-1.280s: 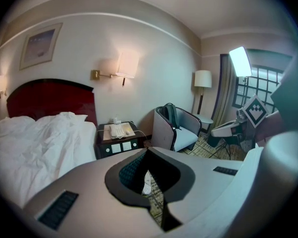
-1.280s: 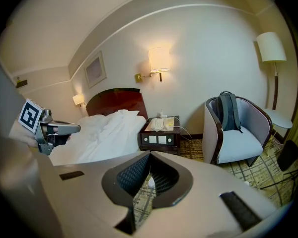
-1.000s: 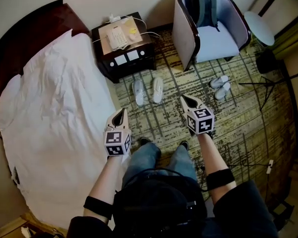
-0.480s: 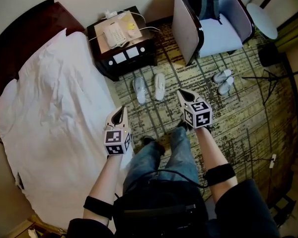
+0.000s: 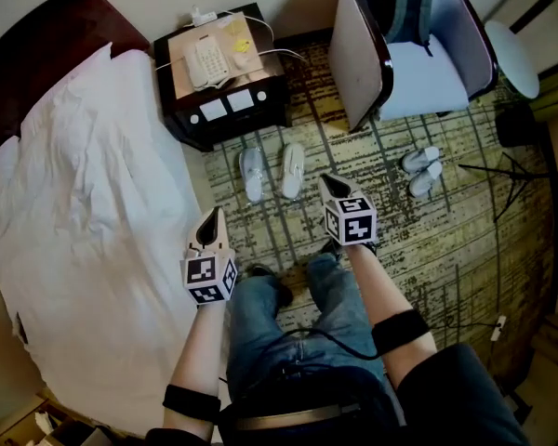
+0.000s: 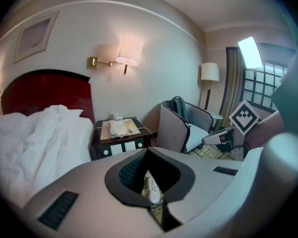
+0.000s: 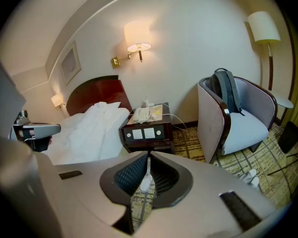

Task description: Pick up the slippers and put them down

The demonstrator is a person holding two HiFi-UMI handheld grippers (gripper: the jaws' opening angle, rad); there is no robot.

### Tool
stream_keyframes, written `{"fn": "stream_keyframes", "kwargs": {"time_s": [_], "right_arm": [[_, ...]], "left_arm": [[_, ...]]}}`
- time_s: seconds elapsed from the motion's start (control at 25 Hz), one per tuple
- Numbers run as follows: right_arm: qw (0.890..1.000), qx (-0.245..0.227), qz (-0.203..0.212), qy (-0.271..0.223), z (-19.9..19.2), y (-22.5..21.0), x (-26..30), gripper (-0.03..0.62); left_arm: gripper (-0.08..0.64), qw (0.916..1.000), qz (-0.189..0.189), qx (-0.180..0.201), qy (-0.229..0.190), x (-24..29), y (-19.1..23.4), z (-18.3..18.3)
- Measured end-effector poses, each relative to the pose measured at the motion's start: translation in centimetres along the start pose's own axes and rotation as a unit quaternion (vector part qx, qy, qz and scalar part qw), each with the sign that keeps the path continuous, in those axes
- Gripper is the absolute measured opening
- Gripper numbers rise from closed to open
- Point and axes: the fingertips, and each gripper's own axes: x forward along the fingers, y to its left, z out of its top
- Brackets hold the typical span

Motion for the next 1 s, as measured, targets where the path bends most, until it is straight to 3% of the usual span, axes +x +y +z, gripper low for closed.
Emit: {"fn": "stream_keyframes", "kwargs": {"time_s": [0.16,0.36,0.52,0.6,0.84,1.0], "right_arm": [[0.999,0.032,-0.006,0.010,-3.4,-2.1,4.6,0.050],[0.995,0.098,0.010,0.003,-9.2,-4.9,12.0,0.196],[0.989,0.146,0.023,0.013,-16.0,-6.8,18.7,0.290],[0.986,0.165,0.022,0.021,-19.5,-7.9,21.9,0.295],[0.976,0.213,0.028,0.029,-28.2,-11.4,29.5,0.394],[0.970,0.239,0.033,0.026,-32.7,-13.9,34.3,0.402]], "left_arm": [[0.001,0.9999,-0.011,-0.003,0.001,4.2,-0.2,-2.8],[0.001,0.9987,-0.045,0.023,-0.011,11.6,-0.4,-7.6],[0.001,0.9974,-0.060,0.034,-0.020,17.6,0.4,-12.1],[0.001,0.9971,-0.064,0.035,-0.022,20.4,1.0,-14.4],[0.001,0.9953,-0.082,0.048,-0.022,27.8,1.0,-21.5],[0.001,0.9922,-0.100,0.070,-0.022,32.6,0.8,-26.0]]}}
